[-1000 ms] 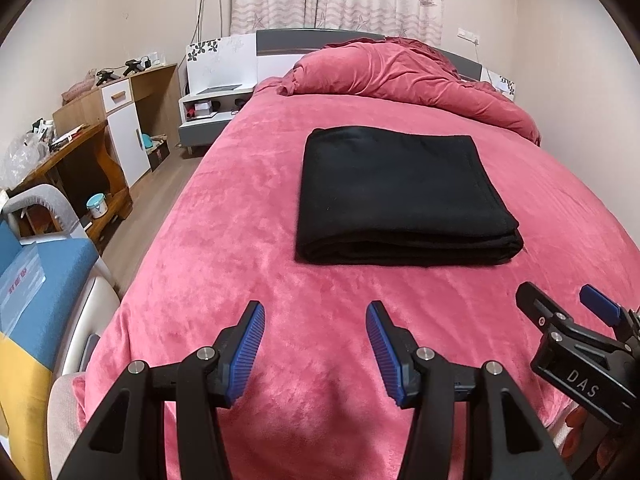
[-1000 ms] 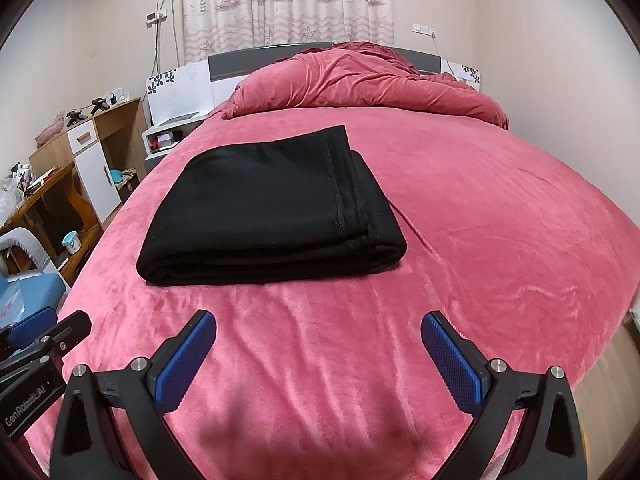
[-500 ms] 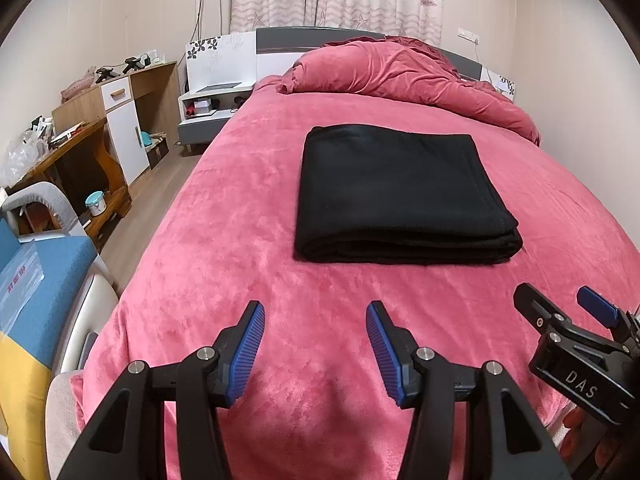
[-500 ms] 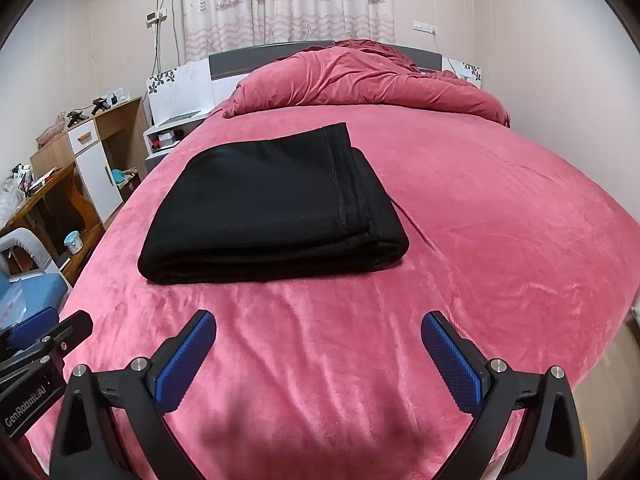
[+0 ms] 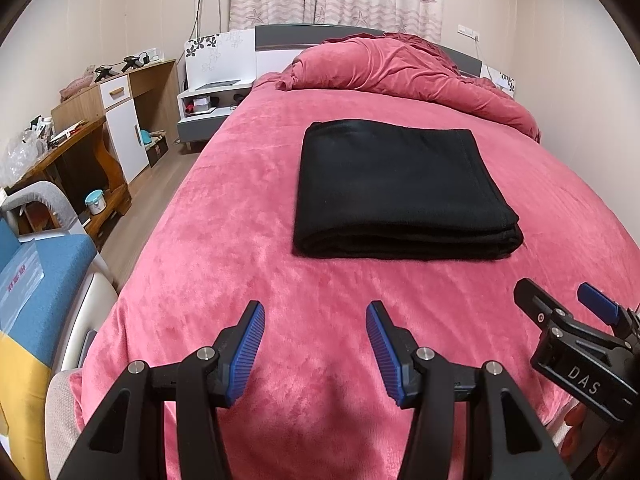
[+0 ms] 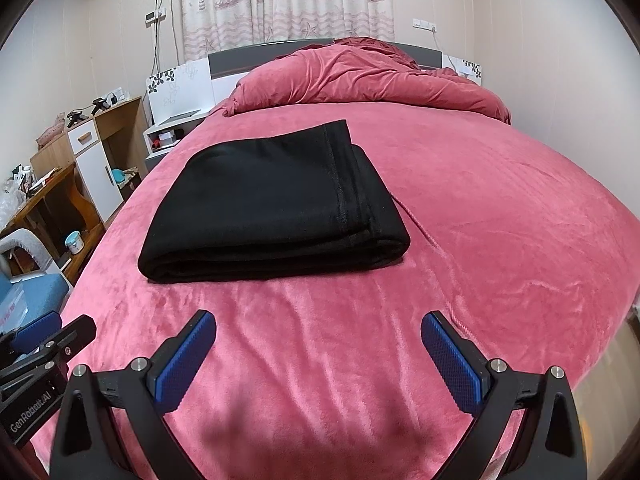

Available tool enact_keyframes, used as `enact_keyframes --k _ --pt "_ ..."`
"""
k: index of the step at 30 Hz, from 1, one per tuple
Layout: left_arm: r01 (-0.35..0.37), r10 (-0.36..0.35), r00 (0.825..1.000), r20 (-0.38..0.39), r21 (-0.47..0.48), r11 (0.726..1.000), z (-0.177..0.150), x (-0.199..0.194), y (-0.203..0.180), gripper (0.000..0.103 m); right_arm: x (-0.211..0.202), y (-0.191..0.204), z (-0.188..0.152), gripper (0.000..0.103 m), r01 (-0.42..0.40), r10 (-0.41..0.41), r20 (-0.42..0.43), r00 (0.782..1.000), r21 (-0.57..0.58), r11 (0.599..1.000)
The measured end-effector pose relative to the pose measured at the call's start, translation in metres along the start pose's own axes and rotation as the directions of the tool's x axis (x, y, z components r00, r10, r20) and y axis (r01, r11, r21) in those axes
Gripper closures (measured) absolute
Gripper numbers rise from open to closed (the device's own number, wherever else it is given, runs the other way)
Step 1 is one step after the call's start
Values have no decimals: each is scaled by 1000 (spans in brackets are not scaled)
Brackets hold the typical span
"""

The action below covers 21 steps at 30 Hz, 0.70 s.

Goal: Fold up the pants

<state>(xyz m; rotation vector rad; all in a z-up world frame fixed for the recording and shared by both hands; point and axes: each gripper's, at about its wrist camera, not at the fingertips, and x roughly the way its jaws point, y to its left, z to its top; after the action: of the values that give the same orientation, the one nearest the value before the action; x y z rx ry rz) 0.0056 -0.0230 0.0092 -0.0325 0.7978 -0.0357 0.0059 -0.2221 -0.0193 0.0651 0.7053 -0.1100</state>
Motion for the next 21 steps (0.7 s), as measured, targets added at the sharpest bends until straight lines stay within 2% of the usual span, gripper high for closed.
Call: enact_keyframes --k 21 --pt "-15 15 1000 -20 9 1000 -5 5 -4 49 4 0 -3 0 -12 12 -20 1000 13 1000"
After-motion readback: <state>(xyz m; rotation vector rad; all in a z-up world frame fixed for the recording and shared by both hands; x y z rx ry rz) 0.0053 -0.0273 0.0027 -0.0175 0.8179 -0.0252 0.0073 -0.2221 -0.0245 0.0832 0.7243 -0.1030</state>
